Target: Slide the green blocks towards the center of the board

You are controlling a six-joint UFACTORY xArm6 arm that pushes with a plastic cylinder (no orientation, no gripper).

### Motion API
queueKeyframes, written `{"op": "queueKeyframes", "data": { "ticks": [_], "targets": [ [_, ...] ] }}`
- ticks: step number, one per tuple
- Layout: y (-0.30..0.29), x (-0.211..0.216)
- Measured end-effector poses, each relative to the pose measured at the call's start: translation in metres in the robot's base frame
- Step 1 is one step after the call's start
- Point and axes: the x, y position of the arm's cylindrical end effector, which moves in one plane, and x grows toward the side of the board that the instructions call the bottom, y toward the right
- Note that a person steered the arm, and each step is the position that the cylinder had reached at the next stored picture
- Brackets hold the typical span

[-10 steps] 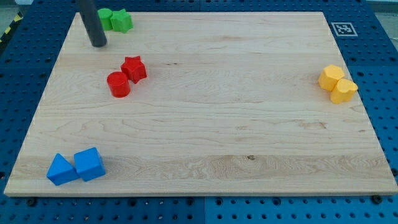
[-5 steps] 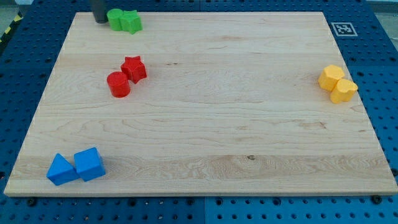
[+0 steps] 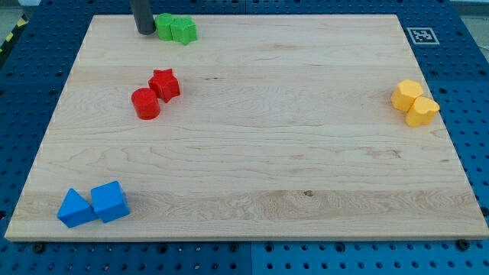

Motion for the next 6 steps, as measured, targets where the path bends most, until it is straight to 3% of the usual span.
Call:
{"op": "queueKeyframes", "data": {
  "ticks": [2, 4, 6],
  "targets": [
    [-0.004, -0.029],
    [0.042, -0.013],
    [0.044, -0.004]
  ]
}}
